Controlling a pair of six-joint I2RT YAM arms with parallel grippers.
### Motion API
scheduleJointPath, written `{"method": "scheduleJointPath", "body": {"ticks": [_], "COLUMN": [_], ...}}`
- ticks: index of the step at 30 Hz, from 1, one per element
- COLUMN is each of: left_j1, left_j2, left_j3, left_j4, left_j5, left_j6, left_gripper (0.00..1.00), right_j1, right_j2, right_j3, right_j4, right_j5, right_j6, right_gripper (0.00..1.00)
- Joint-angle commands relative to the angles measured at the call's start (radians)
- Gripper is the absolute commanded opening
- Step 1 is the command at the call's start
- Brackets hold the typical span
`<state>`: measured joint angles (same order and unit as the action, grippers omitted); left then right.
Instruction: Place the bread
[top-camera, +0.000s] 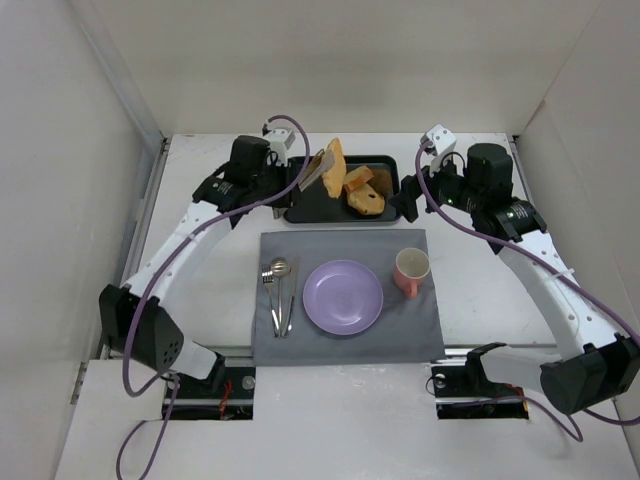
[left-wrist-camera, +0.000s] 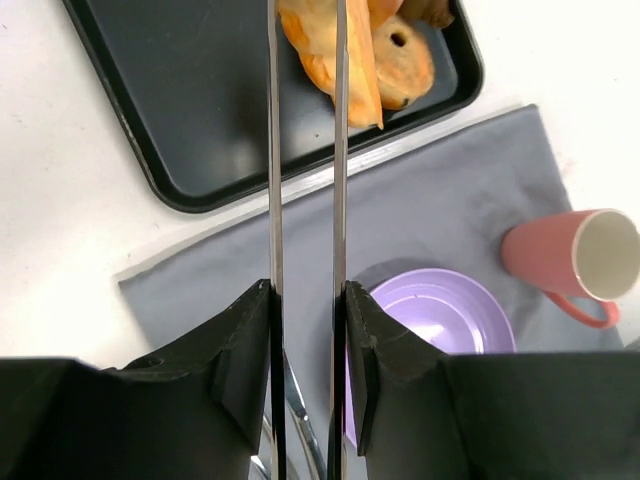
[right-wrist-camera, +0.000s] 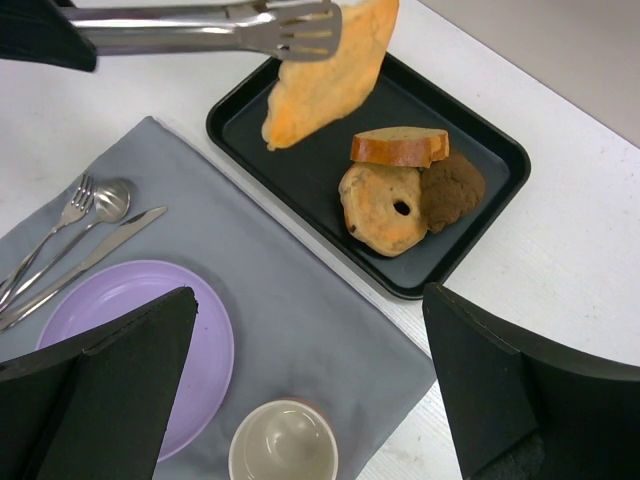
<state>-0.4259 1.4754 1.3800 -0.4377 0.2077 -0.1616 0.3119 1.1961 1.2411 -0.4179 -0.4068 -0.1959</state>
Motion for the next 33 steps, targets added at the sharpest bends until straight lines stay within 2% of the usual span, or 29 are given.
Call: {"method": "scheduleJointPath", "body": {"ticks": [1,4,8,14,18,24,33], "left_j1": [-0.019,-0.048,-0.149,-0.266,-0.318,-0.318,-0.318], "left_j2": [-0.108,-0.173,-0.337,-0.478,-0.512,-0.53,-0.512], "left_j3": [-0.015,-0.059,-0.157,-0.275,-0.297,-0.355,-0.346], "left_j4": [-0.012,-0.065,-0.125,-0.232,-0.298,-0.343,-0.426], "left_j5": [-0.014,-0.014,-0.044,-0.065,-0.065,0.036,0.105], "left_j6": [0.005,-0.004,-0.044,-0.127,-0.16,-0.161,-0.121], "left_gripper": [0.1,0.09,0.09,0.07,0.07,0.07,0.07], "right_j1": [0.0,0.0,0.0,0.0,0.0,0.0,0.0], "right_j2": [-0.027,-0.027,-0.027,-0.018,-0.018,-0.018,-0.009], "right_j3": [0.011,0.011,0.011,0.011,0.011,0.011,0.011], "right_j4": [0.042,0.042,0.042,0.042,0.042,0.042,0.042], "right_j5": [0.0,0.0,0.0,0.0,0.0,0.01,0.019], "right_j6": [-0.013,-0.013,-0.013,-0.013,-0.013,-0.013,-0.013], "right_gripper": [1.0,1.0,1.0,1.0,1.0,1.0,1.0]}}
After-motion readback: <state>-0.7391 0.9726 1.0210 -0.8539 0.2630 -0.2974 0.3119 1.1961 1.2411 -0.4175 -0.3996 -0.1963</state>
